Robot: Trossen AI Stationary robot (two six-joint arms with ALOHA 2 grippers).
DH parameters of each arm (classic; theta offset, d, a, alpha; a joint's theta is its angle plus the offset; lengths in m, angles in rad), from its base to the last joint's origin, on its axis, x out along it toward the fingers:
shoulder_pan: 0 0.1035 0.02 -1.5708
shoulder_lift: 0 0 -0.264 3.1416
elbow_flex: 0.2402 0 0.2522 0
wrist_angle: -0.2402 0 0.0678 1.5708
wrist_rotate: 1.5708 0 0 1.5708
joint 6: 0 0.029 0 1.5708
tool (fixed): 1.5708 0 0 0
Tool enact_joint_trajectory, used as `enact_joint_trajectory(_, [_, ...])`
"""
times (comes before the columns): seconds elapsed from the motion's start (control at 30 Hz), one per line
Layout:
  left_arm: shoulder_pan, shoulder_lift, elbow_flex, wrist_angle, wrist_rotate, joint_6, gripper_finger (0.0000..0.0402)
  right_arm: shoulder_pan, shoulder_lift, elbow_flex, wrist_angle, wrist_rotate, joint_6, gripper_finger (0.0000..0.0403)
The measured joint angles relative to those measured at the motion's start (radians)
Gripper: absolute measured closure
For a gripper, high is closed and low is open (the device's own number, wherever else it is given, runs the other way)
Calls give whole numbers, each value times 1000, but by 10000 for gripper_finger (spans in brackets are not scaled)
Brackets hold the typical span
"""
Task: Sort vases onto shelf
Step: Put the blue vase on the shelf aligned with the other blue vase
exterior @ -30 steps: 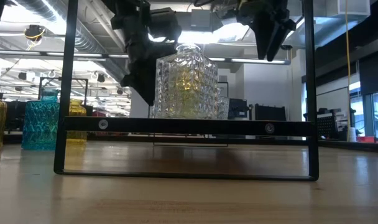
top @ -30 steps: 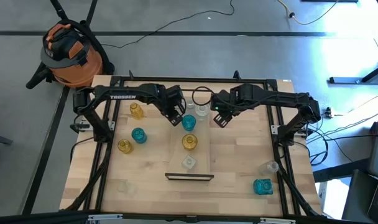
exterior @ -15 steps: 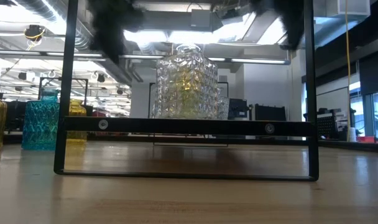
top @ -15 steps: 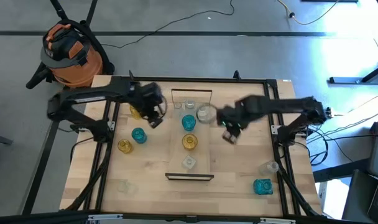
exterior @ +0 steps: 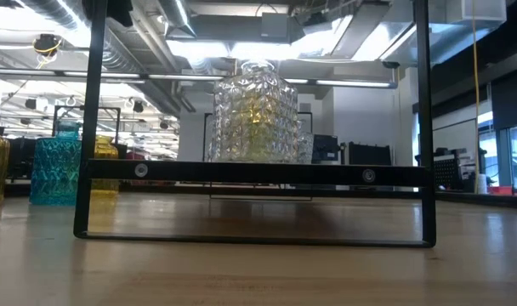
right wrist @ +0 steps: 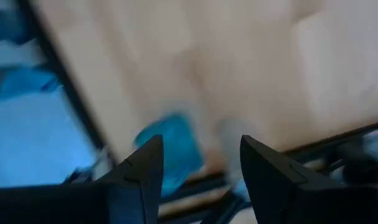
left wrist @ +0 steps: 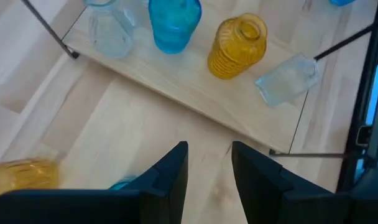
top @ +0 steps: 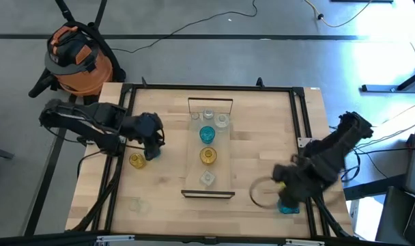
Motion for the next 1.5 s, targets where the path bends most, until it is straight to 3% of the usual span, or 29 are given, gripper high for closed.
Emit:
enact_joint_trajectory(0.2, [-25, 15, -93, 56, 8, -66, 285, 168, 0, -51, 81, -60, 292, 228])
enact_joint_trajectory(0.37, [-27, 16, -214, 173, 93, -105, 285, 256, 0, -146, 77, -43, 642, 228])
enact_joint_trajectory(0.53, [-30, 16, -295, 280, 160, -104, 285, 304, 0, -260, 160, -163, 848, 228])
enact_joint_trajectory(0.67, [-29, 16, -308, 301, 161, -104, 285, 323, 0, -326, 271, -205, 903, 228])
enact_joint_trajectory(0.8, [-20, 15, -308, 302, 160, -121, 285, 320, 2, -344, 331, -170, 921, 228])
enact_joint_trajectory(1.0, [-20, 15, -309, 302, 164, -150, 285, 320, -59, -343, 325, -190, 965, 228])
enact_joint_trajectory(1.27, [-19, 15, -309, 308, 163, -152, 285, 319, -194, -343, 243, -98, 1109, 228])
enact_joint_trajectory(1.5, [-19, 15, -309, 309, 133, -159, 285, 261, -197, -343, 227, -102, 1104, 228])
